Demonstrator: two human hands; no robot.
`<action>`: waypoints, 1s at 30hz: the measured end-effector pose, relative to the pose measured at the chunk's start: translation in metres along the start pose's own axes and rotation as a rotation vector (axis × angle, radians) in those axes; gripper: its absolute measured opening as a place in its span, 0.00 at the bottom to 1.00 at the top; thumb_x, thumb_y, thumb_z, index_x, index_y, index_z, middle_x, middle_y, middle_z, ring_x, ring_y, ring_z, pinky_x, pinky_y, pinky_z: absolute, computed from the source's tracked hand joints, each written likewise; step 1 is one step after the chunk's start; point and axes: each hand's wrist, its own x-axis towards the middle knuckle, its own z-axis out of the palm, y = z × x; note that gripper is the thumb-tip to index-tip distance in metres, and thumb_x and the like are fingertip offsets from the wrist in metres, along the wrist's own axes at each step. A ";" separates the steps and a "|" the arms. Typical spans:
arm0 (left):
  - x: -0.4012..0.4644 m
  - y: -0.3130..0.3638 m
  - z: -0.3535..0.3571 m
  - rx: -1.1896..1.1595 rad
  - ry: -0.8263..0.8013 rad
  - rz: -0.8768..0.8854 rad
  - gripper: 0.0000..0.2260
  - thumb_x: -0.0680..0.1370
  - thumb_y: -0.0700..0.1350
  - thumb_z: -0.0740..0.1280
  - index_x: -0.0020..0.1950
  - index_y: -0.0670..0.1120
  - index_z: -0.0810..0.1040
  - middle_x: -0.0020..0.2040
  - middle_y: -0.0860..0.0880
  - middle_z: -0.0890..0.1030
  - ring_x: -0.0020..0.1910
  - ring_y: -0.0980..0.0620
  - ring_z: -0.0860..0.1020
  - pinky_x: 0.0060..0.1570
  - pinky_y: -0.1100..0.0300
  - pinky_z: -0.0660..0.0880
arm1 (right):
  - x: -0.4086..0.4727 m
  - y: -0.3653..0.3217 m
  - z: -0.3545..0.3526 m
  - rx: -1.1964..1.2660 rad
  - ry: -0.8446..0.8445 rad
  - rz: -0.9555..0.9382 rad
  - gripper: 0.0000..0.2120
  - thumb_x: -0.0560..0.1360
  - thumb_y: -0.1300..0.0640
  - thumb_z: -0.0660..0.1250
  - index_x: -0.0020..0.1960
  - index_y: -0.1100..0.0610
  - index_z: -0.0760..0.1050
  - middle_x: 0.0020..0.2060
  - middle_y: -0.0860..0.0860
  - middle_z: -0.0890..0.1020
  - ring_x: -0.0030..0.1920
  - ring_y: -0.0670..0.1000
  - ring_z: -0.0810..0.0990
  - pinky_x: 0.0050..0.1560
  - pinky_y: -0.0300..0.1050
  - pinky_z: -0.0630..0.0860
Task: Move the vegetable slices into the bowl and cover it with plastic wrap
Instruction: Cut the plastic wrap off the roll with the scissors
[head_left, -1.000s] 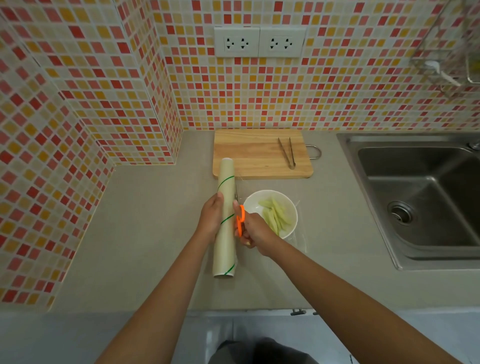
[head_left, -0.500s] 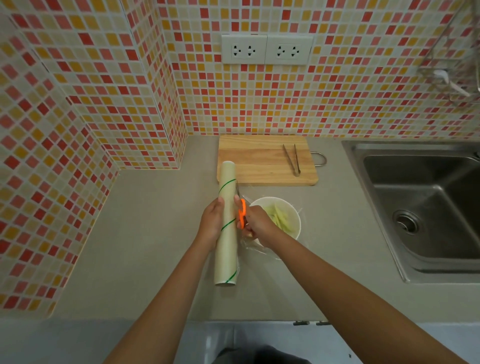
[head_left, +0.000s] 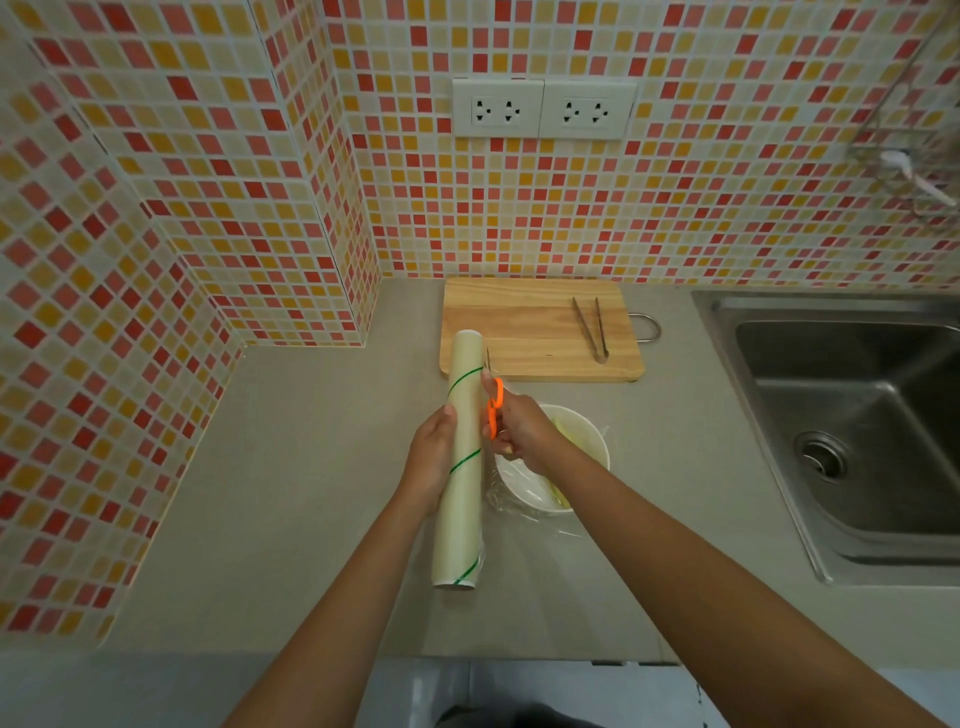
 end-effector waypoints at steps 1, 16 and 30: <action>0.000 0.001 0.000 0.000 0.002 -0.004 0.17 0.83 0.50 0.53 0.51 0.45 0.80 0.41 0.44 0.82 0.36 0.50 0.80 0.34 0.61 0.77 | 0.002 -0.002 -0.001 -0.003 0.005 -0.007 0.29 0.73 0.33 0.61 0.29 0.58 0.68 0.19 0.50 0.72 0.17 0.48 0.62 0.20 0.33 0.55; -0.003 -0.001 -0.001 -0.037 -0.032 -0.027 0.15 0.82 0.50 0.55 0.47 0.46 0.78 0.39 0.44 0.80 0.37 0.47 0.77 0.39 0.56 0.74 | 0.019 -0.019 -0.013 0.054 -0.020 -0.045 0.29 0.72 0.33 0.61 0.26 0.56 0.68 0.17 0.49 0.70 0.15 0.47 0.61 0.20 0.32 0.54; -0.019 -0.013 -0.028 0.140 0.087 0.014 0.12 0.80 0.50 0.61 0.55 0.45 0.78 0.47 0.46 0.81 0.45 0.47 0.79 0.43 0.56 0.74 | 0.001 -0.045 -0.061 0.139 0.232 -0.211 0.14 0.75 0.51 0.68 0.39 0.61 0.78 0.26 0.53 0.80 0.18 0.48 0.73 0.19 0.36 0.66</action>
